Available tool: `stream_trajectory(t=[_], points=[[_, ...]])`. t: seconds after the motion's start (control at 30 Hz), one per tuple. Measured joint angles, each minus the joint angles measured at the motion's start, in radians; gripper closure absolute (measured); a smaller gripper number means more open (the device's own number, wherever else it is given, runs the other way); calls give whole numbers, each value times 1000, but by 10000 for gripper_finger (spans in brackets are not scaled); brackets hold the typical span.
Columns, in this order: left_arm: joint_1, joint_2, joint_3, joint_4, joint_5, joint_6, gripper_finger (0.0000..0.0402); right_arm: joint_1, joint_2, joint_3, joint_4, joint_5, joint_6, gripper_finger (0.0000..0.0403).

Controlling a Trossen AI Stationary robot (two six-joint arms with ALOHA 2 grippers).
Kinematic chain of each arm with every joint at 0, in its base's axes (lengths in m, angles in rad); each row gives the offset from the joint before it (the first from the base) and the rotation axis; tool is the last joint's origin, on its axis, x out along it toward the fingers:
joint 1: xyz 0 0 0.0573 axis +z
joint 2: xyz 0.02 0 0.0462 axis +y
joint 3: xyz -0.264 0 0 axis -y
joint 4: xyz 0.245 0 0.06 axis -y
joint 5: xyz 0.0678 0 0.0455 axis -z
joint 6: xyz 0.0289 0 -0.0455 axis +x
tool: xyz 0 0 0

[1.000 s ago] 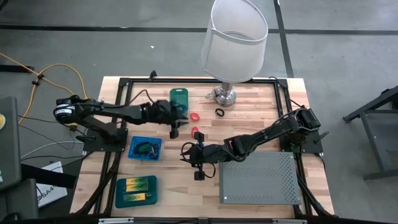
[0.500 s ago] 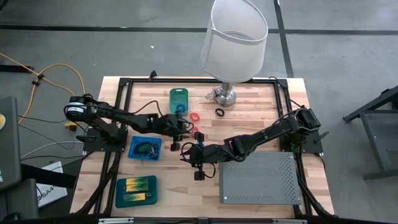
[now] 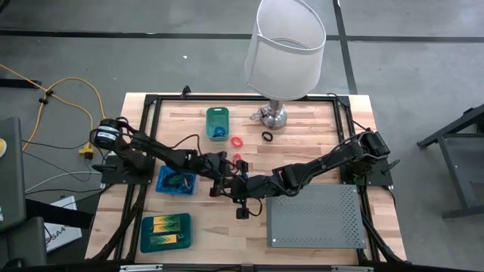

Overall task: Pick & Place Office Desk Supplies
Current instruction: Put the orange spring rubberband into the green bin

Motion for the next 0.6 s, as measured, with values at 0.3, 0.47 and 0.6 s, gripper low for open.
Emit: stream_trajectory(t=[0.3, 0.47, 0.6], points=[[18, 42, 4, 40, 79, -3, 316, 0, 0, 0, 0, 0, 0, 334], [18, 44, 4, 53, 53, -18, 316, 0, 0, 0, 0, 0, 0, 334], [18, 44, 4, 49, 28, -63, 316, 0, 0, 0, 0, 0, 0, 334]])
